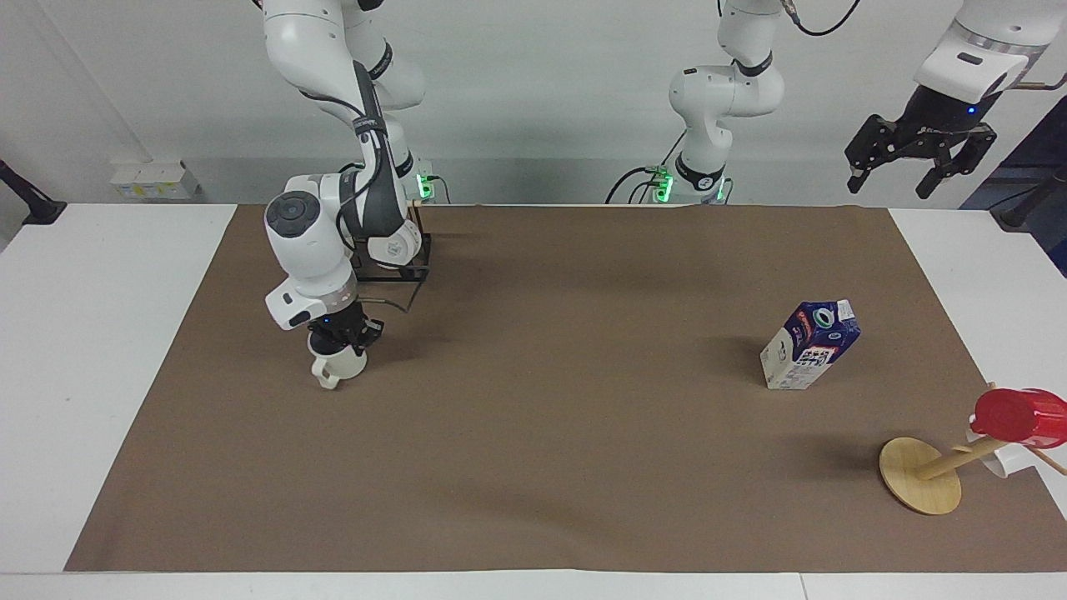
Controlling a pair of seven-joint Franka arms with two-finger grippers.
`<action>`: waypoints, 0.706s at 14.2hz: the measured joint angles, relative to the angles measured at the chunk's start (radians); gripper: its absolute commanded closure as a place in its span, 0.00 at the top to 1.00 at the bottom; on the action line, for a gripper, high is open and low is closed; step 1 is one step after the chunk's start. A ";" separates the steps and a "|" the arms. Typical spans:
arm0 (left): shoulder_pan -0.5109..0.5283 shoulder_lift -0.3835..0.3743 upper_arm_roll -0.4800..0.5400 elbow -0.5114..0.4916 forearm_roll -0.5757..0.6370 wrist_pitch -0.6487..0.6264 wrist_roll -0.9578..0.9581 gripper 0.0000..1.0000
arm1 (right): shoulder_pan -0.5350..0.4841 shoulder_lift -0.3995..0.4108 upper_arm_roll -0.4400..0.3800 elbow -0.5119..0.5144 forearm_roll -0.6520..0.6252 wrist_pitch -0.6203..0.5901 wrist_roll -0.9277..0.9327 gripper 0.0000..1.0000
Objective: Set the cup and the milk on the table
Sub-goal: 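Carry the white mug with the right gripper toward the table center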
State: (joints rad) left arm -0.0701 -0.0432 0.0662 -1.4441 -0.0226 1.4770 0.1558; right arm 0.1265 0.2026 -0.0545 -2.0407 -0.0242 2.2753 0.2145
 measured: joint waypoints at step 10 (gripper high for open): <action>0.000 0.000 0.000 0.000 0.000 -0.001 0.000 1.00 | 0.131 -0.036 0.006 0.181 0.000 -0.213 0.304 0.00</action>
State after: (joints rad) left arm -0.0704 -0.0432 0.0660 -1.4442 -0.0226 1.4762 0.1559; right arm 0.2578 0.1665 -0.0485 -1.8593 -0.0242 2.0626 0.5183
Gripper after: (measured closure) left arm 0.000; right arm 0.956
